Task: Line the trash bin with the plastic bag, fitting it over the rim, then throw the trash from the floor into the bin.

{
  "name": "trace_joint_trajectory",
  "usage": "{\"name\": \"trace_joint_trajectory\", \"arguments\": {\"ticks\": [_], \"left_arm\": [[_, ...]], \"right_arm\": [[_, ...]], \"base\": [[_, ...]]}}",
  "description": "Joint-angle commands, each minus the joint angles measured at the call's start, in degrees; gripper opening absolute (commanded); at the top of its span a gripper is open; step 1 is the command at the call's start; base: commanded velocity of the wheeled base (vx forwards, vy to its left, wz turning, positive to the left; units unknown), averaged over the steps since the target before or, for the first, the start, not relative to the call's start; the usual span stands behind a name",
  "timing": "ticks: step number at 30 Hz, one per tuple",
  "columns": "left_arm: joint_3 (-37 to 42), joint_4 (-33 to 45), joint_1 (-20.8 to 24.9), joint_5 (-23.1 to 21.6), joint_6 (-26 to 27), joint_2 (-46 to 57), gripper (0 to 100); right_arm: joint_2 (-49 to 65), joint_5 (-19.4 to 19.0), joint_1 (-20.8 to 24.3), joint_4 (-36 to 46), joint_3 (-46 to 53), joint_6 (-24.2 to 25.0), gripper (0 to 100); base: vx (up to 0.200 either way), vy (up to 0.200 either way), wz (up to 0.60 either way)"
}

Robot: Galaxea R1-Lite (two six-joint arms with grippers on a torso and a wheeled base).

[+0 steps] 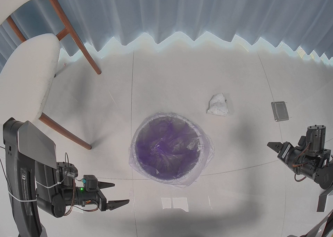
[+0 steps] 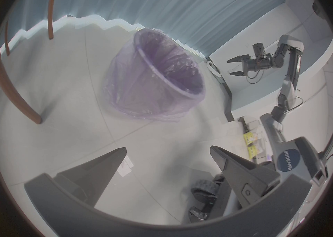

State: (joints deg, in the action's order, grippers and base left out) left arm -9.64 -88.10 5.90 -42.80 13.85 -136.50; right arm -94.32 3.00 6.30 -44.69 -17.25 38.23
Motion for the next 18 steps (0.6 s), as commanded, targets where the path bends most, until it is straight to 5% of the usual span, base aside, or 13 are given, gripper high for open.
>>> {"name": "trace_joint_trajectory", "arguments": {"ticks": [1,18], "left_arm": [[-5.1,-0.1,-1.9,3.0,0.5,-0.3,100],[-31.7,0.9,1.8,4.0,2.1,-8.4,100]], "right_arm": [[-0.2,0.0,0.0,0.0,0.1,0.0,100],[-1.0,0.0,0.0,0.0,0.1,0.0,100]], "base": [[0.000,0.000,0.00],[0.000,0.000,0.00]]}}
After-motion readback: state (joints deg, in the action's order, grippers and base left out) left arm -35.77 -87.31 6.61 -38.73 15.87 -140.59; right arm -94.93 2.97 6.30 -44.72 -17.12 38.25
